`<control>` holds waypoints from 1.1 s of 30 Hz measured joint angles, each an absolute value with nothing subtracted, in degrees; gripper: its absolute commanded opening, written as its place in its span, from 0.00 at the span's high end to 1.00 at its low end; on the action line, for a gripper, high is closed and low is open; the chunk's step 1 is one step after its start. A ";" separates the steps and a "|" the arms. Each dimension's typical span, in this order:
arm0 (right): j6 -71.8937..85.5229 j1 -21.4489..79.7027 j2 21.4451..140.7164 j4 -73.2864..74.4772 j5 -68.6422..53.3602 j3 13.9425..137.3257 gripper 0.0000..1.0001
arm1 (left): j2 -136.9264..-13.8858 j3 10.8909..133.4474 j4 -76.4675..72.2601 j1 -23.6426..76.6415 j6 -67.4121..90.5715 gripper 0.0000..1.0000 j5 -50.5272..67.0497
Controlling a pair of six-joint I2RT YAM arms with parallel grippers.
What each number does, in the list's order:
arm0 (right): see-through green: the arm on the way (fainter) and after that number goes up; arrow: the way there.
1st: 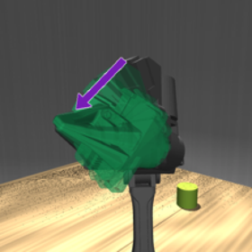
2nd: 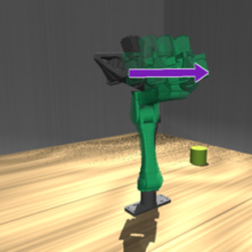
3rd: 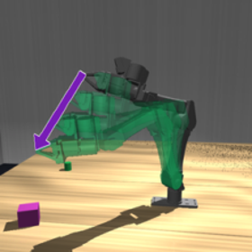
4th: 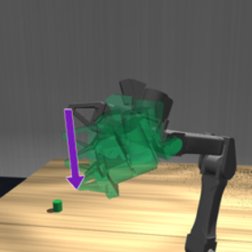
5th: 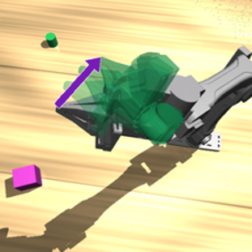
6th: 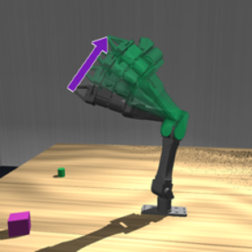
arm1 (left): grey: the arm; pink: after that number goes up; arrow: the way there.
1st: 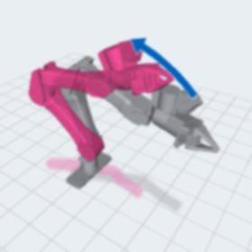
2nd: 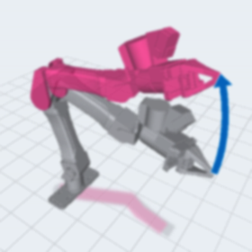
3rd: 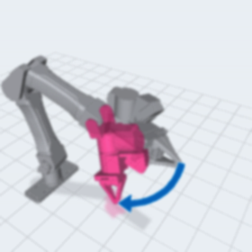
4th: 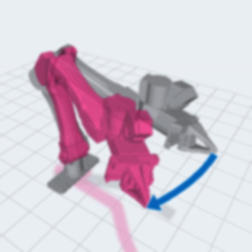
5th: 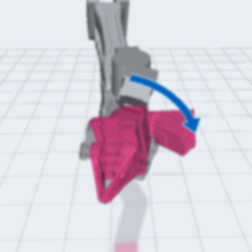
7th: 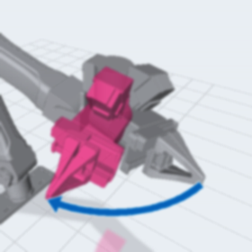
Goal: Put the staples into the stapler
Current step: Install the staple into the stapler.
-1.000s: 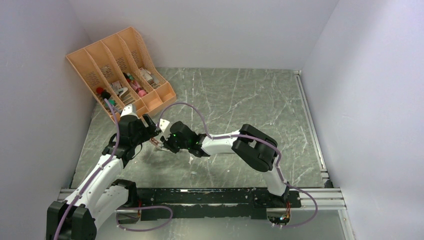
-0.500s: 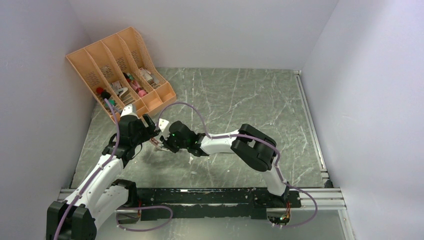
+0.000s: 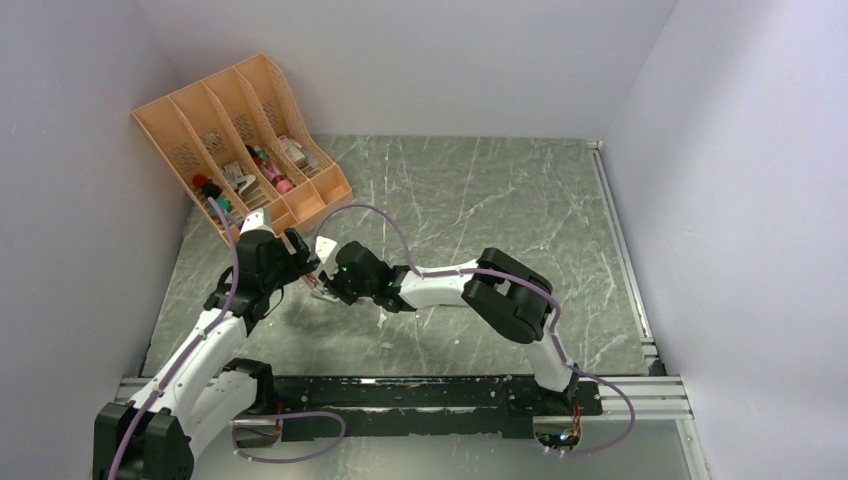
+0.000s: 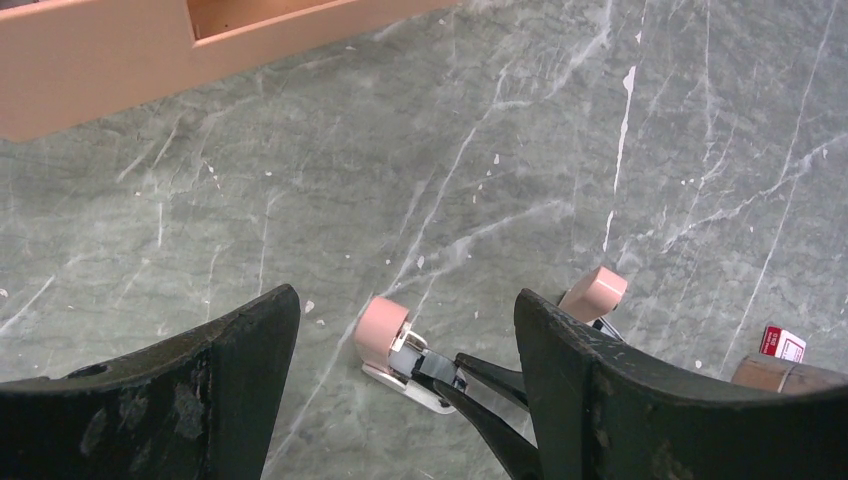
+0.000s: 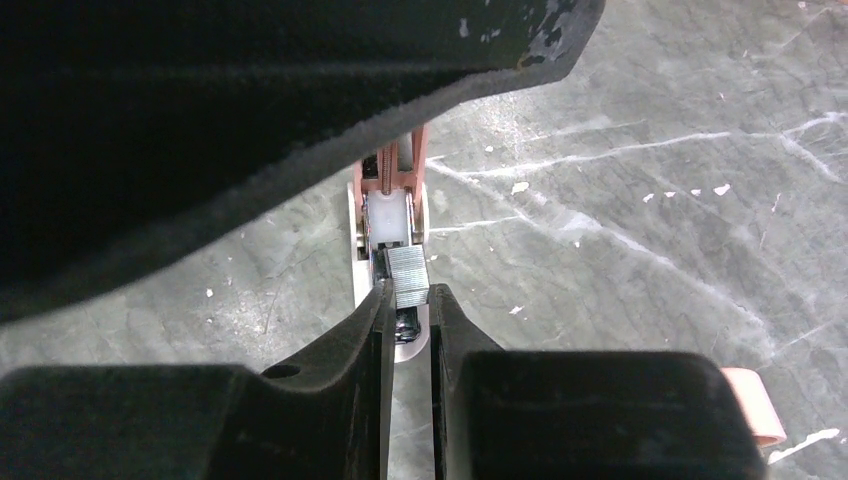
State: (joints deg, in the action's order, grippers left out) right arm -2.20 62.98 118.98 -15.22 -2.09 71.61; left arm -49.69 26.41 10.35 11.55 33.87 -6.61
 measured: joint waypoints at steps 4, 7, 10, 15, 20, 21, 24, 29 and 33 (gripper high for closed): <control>-2.72 62.98 118.98 -15.09 -1.61 71.68 0.83 | -49.71 26.41 10.37 11.55 33.87 0.17 -6.68; -3.38 62.98 118.98 -15.18 -1.67 71.66 0.83 | -49.71 26.41 10.37 11.55 33.87 0.17 -6.68; -4.62 62.89 118.98 -15.64 -2.17 71.53 0.83 | -49.71 26.41 10.39 11.55 33.87 0.17 -6.66; -6.87 62.48 118.58 -17.89 -4.21 69.69 0.83 | -49.69 26.41 10.79 11.55 33.85 0.17 -6.68; -9.89 62.17 117.62 -19.40 -7.62 67.61 0.83 | -49.25 26.41 11.70 11.55 33.87 0.16 -7.31; -10.61 62.22 117.38 -19.46 -8.47 67.22 0.83 | -49.01 26.41 12.05 11.55 33.89 0.16 -7.46; -12.84 62.22 117.01 -19.40 -10.39 66.72 0.83 | -48.01 26.41 13.06 11.55 33.89 0.16 -8.12; -17.02 62.43 116.49 -18.70 -12.56 66.19 0.83 | -47.03 26.44 13.21 11.55 34.13 0.16 -8.93; -19.90 62.74 114.74 -17.17 -13.41 64.53 0.83 | -47.03 26.44 13.19 11.55 34.15 0.16 -8.91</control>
